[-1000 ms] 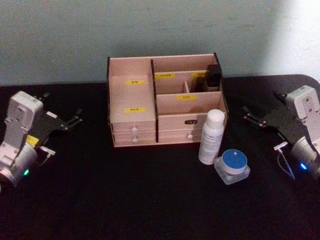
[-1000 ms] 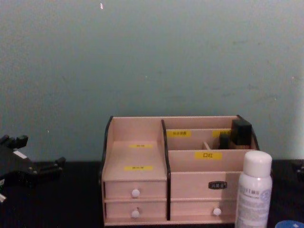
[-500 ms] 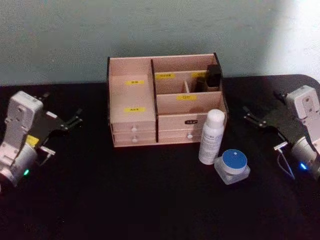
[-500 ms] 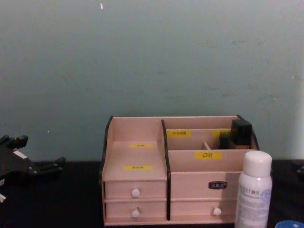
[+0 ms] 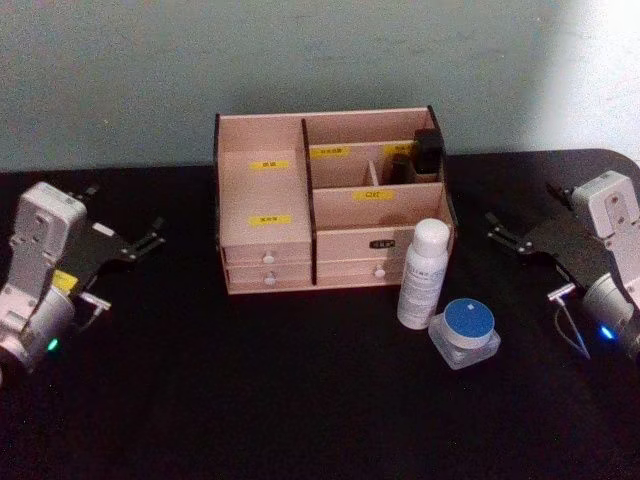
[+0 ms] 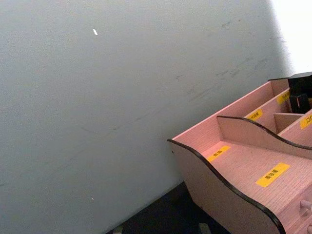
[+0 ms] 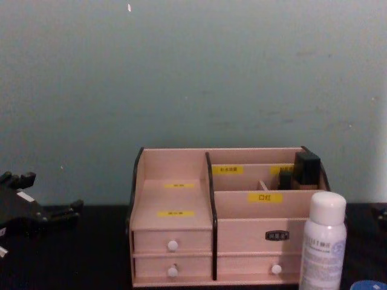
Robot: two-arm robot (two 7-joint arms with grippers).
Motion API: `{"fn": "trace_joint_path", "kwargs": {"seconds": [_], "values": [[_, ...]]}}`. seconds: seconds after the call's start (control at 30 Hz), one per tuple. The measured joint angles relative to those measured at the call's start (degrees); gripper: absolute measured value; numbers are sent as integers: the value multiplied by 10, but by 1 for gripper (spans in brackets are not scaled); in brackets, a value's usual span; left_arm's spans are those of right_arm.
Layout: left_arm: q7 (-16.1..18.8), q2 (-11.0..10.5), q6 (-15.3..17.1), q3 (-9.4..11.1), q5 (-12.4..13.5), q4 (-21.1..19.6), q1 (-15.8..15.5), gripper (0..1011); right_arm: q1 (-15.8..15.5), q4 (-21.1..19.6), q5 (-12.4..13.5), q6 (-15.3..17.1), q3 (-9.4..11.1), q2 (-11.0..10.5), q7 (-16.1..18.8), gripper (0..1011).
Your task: Pick up the facial cleanser and watermelon frost from the table and place them into the tiered storage box.
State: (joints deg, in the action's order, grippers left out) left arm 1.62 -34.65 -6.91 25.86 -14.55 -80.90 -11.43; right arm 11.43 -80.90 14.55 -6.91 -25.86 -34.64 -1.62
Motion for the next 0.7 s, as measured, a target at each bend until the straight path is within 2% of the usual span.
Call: {"fn": "trace_joint_path", "kwargs": {"seconds": [0.47, 0.7], "values": [[0, 0, 0, 0, 0, 0, 0, 1001, 0, 0, 0, 0, 0, 0, 0, 1000], [0, 0, 0, 0, 0, 0, 0, 1001, -7, -3, -4, 8, 14, 8, 1, 1000]]}}
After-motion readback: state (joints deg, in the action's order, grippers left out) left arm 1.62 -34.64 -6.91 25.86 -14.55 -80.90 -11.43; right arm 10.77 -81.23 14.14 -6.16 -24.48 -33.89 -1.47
